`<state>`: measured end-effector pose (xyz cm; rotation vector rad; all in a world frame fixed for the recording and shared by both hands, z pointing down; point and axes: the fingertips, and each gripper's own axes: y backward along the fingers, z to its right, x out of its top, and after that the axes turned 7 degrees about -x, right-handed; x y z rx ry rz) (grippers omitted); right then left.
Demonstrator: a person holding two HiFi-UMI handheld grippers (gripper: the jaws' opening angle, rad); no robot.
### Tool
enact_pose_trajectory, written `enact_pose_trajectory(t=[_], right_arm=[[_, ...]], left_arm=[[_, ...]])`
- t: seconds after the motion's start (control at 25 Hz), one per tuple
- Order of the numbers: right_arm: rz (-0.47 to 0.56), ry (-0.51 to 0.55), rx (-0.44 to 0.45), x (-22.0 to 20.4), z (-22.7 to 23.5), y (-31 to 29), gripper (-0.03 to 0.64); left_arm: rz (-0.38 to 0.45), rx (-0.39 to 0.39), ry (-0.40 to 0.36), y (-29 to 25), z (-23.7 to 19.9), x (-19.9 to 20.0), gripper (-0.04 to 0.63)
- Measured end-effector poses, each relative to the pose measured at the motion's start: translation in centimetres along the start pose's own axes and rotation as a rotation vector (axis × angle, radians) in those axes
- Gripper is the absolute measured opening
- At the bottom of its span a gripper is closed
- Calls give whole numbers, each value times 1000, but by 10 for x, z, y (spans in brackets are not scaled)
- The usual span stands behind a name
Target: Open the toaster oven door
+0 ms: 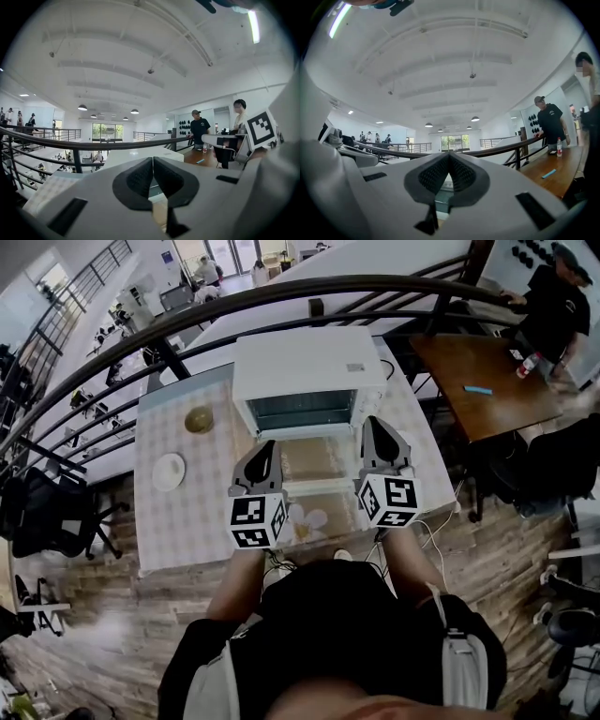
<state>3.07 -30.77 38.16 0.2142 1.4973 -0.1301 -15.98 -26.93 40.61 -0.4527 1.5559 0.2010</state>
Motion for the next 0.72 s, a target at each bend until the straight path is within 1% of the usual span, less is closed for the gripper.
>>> enact_pose_trajectory(t=[0.24,0.72], right_arm=[[4,3,10,1,-6,-5,2],[-14,-9,33,-5,-17,-6,2]], left_arm=[[-2,32,3,8,-9,1,15],[-2,57,11,18,-18,0,15]])
